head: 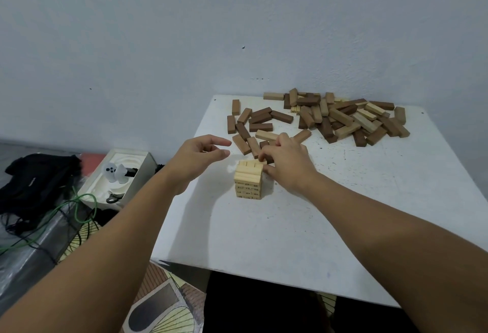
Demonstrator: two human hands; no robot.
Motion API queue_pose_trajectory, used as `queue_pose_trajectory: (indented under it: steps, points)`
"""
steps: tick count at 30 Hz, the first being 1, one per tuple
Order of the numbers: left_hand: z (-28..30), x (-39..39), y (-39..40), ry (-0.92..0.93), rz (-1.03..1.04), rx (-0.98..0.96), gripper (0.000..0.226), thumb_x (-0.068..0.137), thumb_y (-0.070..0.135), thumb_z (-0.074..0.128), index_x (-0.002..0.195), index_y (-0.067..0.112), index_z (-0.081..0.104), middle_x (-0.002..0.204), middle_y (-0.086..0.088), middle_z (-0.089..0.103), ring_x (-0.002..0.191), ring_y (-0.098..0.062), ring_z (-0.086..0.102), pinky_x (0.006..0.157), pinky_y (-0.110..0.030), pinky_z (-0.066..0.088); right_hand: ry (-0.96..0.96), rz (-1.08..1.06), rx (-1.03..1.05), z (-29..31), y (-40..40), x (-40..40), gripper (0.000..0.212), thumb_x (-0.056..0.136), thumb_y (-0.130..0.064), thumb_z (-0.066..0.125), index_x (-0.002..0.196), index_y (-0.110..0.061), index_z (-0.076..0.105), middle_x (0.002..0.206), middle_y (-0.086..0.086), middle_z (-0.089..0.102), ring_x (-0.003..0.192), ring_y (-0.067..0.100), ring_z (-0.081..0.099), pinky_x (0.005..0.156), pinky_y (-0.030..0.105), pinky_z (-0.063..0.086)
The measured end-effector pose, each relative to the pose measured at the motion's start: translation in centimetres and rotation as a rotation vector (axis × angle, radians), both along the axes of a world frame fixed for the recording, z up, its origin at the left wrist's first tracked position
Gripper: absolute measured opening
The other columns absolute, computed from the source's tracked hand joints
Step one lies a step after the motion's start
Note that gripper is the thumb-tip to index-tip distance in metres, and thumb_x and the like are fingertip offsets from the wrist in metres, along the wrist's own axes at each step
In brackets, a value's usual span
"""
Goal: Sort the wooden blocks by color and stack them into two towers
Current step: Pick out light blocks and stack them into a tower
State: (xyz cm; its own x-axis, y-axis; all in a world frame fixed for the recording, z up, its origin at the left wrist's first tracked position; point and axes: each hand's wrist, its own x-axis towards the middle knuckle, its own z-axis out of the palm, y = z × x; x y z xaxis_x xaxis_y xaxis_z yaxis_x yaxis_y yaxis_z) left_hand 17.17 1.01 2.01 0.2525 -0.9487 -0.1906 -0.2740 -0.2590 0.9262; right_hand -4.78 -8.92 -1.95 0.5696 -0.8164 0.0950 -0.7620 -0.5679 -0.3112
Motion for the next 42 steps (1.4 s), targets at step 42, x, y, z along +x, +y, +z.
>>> queue_pose_trajectory:
  steps: [42]
  points:
    - [-0.7, -1.3, 0.6, 0.031, -0.097, -0.007, 0.019, 0.093, 0.023, 0.077, 0.110, 0.030, 0.081, 0.114, 0.002, 0.077, 0.121, -0.018, 0.063, 0.110, -0.037, 0.046, -0.676, -0.030, 0.532, 1.4, 2.4, -1.3, 0.015, 0.086, -0.042, 0.079, 0.101, -0.041, 0.078, 0.093, -0.018, 0.073, 0.094, 0.011, 0.066, 0.093, 0.050, 0.056]
